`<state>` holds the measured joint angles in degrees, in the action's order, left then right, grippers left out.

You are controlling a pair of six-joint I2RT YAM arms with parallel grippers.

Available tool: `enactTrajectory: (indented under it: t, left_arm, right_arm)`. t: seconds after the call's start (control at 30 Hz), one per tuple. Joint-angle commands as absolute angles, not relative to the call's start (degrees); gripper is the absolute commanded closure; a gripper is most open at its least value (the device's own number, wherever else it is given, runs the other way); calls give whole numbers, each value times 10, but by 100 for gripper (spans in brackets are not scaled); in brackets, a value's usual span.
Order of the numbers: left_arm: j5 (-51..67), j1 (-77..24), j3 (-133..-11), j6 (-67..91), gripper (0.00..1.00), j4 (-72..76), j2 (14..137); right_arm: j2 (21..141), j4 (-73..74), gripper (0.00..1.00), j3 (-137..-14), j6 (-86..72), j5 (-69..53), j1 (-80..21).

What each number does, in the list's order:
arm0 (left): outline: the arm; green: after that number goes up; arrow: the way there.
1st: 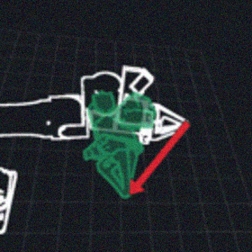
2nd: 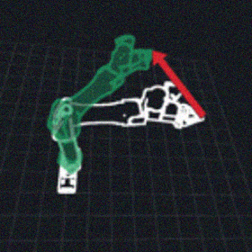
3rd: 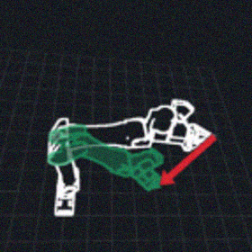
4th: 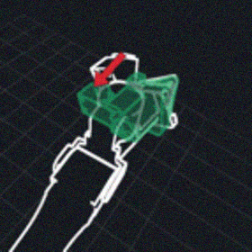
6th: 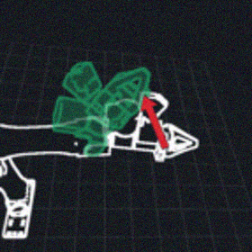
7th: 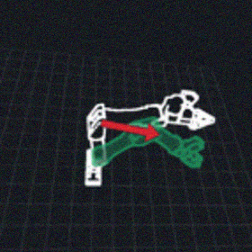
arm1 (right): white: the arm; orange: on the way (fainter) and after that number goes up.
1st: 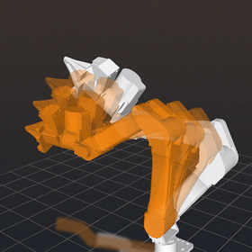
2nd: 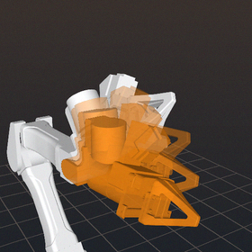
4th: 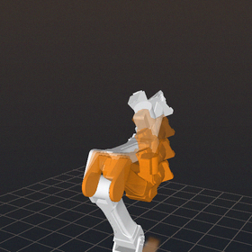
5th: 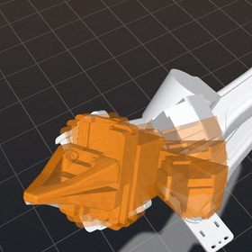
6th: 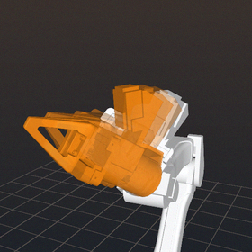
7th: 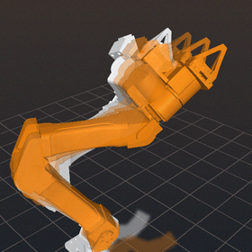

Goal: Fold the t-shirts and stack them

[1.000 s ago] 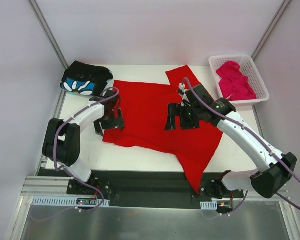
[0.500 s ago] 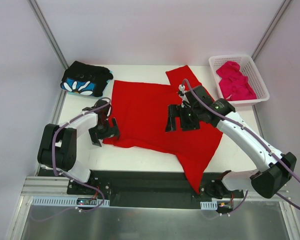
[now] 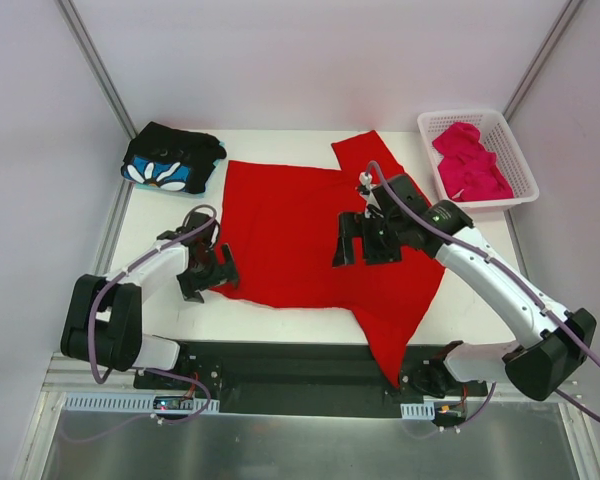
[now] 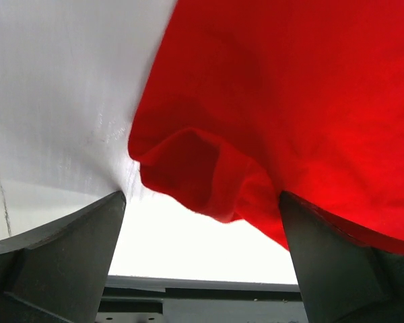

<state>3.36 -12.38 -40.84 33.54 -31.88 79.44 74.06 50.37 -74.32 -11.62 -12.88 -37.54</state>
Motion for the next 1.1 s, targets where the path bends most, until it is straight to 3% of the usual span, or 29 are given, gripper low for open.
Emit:
enactTrajectory:
  t: [0.0,0.33,0.73,0.9,1.07]
  left_arm:
    - [71,-149,-381,358,1,-377,801]
    - [71,-189,-378,399,1,-435,781]
    - [46,-228,-376,446,1,-553,659]
    - [26,-228,-437,458,1,-600,597]
    - [-27,-228,-550,444,1,-599,637]
  right_arm:
    - [715,512,4,-730,-127,-135,-375]
    - [703,512,4,-716,-133,-135,-384]
    - [702,509,4,-712,-129,-142,-398]
    - [700,499,4,-704,-129,-142,-400]
    - [700,500,4,-702,-127,-133,-400]
